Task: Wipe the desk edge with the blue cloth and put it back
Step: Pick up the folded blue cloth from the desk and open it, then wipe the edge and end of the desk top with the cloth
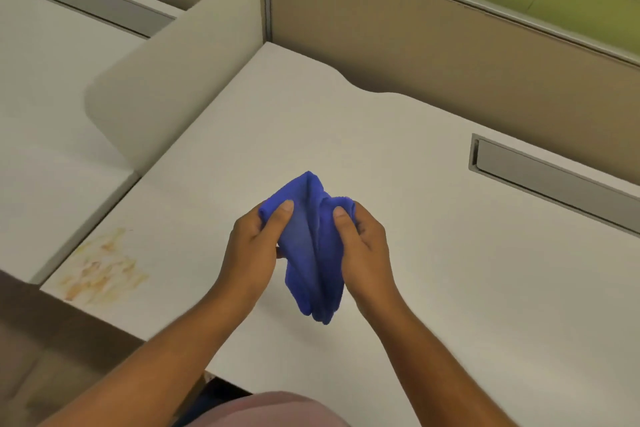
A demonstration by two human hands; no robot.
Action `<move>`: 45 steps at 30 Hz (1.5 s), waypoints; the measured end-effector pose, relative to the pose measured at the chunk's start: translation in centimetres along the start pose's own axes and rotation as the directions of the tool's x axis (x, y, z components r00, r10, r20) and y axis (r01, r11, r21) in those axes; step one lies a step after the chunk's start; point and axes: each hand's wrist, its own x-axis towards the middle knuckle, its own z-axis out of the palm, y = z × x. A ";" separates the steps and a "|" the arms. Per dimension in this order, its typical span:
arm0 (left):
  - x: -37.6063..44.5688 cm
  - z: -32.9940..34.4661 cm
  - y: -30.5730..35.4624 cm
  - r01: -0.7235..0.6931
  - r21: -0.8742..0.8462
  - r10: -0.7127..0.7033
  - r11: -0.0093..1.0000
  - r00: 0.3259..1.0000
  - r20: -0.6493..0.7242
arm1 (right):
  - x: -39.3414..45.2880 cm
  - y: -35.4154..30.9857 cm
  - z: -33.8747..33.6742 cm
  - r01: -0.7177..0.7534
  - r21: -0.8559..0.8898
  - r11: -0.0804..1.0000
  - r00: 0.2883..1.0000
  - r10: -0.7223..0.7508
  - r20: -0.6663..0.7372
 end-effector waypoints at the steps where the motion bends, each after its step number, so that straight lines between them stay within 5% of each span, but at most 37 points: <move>1: 0.1 -1.6 0.0 0.043 -0.015 -0.044 0.999 0.999 -0.021 | -0.1 -0.2 0.9 -0.045 0.025 0.999 0.999 0.045 -0.020; 6: 0.1 -9.0 0.4 0.232 -0.155 -0.242 0.960 0.969 -0.050 | -0.9 -1.8 5.0 -0.236 0.122 0.964 0.972 0.234 0.029; 13: 0.6 -16.3 0.9 0.273 -0.192 -0.269 0.943 0.962 0.050 | -2.8 -3.1 11.5 -0.134 -0.015 0.991 0.951 0.132 0.279; 18: 0.9 -20.9 0.9 0.287 -0.174 -0.262 0.942 0.953 0.155 | -2.4 -3.5 13.7 -0.146 -0.061 0.987 0.975 0.154 0.161; 23: 2.5 -25.7 1.5 0.138 0.031 -0.141 0.990 0.971 0.191 | -0.8 -4.2 14.0 -0.065 -0.157 0.985 0.979 0.093 0.180; 28: 5.1 -27.3 3.5 -0.155 0.188 0.140 0.970 0.986 0.089 | 1.2 -5.7 15.4 0.159 -0.179 0.971 0.977 -0.129 0.169; 31: 6.4 -27.8 3.4 -0.337 0.445 0.355 0.830 0.934 0.044 | 2.2 -5.1 15.8 0.382 -0.307 0.872 0.923 -0.345 0.170; 34: 6.7 -29.0 1.1 -0.474 0.686 0.480 0.552 0.854 0.203 | 1.7 -2.1 16.1 0.536 -0.516 0.668 0.839 -0.486 0.244; 41: 2.2 -30.3 -8.5 -0.299 0.937 0.198 0.184 0.944 0.262 | -3.0 7.4 16.0 0.570 -0.685 0.454 0.817 -0.219 0.534; 45: -0.8 -29.7 -11.0 -0.222 0.956 0.264 0.193 0.950 0.168 | -4.0 8.3 16.2 0.562 -0.694 0.451 0.808 -0.120 0.577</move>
